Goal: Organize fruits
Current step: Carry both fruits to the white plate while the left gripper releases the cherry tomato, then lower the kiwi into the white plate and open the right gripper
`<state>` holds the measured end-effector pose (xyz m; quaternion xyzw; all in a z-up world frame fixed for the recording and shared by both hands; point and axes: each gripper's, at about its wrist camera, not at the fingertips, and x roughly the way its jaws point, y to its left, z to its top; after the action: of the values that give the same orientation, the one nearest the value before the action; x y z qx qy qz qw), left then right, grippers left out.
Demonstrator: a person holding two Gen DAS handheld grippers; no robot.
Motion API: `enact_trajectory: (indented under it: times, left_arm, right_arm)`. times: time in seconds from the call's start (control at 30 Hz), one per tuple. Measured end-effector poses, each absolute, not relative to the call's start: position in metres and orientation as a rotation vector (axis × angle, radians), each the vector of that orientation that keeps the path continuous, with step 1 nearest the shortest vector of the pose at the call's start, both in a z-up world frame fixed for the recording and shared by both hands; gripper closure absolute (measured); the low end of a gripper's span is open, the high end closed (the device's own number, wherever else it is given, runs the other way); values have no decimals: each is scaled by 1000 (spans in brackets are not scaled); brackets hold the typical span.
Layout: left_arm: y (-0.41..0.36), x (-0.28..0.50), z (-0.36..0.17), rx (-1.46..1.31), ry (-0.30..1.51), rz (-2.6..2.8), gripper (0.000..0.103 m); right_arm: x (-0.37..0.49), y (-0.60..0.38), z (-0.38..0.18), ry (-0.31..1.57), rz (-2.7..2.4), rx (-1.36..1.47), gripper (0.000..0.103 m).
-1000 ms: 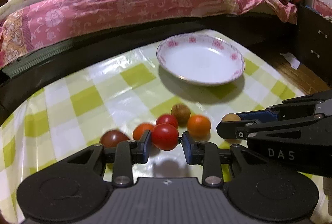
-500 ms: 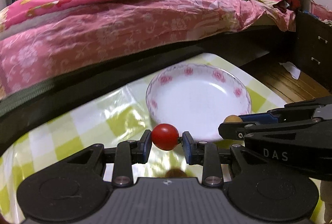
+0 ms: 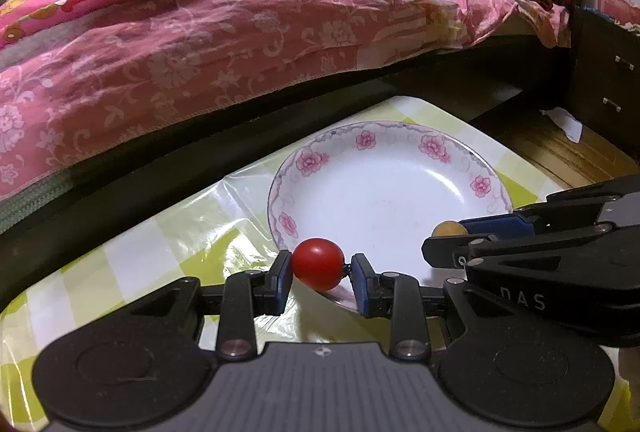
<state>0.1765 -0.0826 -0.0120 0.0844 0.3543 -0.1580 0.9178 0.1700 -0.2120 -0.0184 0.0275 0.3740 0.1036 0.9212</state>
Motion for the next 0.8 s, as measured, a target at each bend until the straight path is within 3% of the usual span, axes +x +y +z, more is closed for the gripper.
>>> enact_trajectory:
  times: [0.8]
  left_arm:
    - [-91,181,-12,197,711,-342,62]
  right_arm:
    - [180,-219,-26,781,195,62,77]
